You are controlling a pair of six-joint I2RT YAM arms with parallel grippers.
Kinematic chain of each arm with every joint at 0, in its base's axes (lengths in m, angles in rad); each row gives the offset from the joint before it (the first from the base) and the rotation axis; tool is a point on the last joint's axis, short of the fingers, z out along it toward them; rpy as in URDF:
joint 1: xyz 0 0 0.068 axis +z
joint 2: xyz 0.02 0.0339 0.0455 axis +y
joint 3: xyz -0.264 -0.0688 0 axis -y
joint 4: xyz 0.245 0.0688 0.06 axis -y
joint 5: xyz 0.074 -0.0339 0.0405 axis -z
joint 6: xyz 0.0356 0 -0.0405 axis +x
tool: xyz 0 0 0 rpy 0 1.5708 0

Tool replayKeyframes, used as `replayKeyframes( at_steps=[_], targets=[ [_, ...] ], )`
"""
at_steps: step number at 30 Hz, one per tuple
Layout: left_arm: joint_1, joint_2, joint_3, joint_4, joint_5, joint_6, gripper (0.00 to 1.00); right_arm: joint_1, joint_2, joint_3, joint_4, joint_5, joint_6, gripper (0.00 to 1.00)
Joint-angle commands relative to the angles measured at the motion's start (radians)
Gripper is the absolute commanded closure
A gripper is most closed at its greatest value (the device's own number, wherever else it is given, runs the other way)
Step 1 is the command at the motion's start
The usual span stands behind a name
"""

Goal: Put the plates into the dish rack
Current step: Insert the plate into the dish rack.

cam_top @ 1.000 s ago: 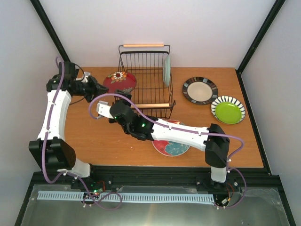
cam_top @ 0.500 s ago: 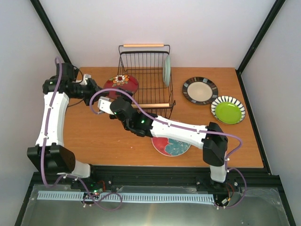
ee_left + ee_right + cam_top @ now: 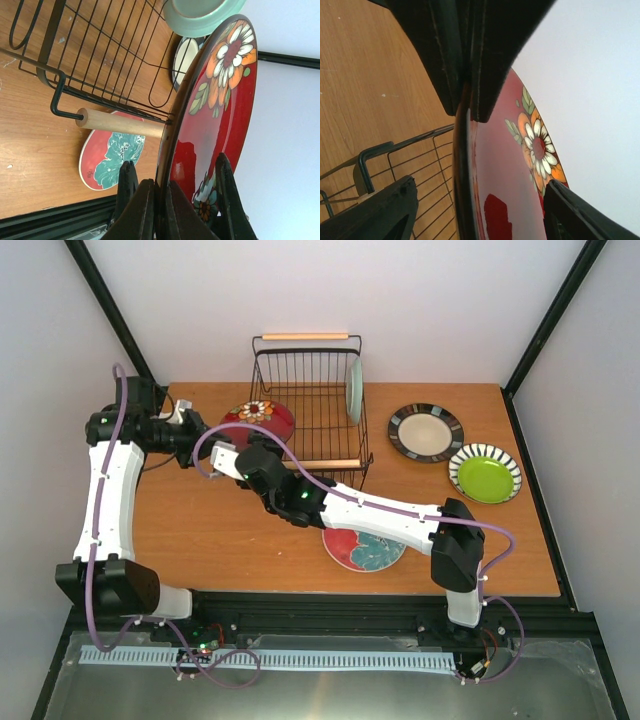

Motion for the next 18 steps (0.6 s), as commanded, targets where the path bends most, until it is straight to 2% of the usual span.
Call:
replayKeyframes(
  at_steps=[1, 5, 9, 13, 17, 18],
  targets=[
    [-0.008, -0.034, 0.043, -0.027, 0.099, 0.004, 0.99, -0.02, 0.022, 0.02, -0.004, -0.005, 0.015, 0.33],
    [-0.008, -0.041, 0.042, -0.032, 0.101, -0.002, 0.99, -0.026, 0.027, 0.021, -0.011, -0.005, 0.02, 0.45],
    [-0.008, -0.047, 0.04, -0.022, 0.108, -0.013, 0.99, -0.027, 0.034, 0.028, -0.024, -0.011, 0.031, 0.65],
    [-0.008, -0.043, 0.043, -0.009, 0.112, -0.023, 1.0, -0.029, 0.041, 0.035, -0.042, -0.017, 0.043, 0.75],
    [-0.008, -0.036, 0.049, -0.002, 0.113, -0.027, 0.99, -0.032, 0.045, 0.04, -0.06, -0.022, 0.054, 0.96],
    [-0.008, -0.036, 0.048, 0.003, 0.114, -0.029, 0.99, -0.033, 0.047, 0.04, -0.061, -0.023, 0.058, 0.97]
  ],
)
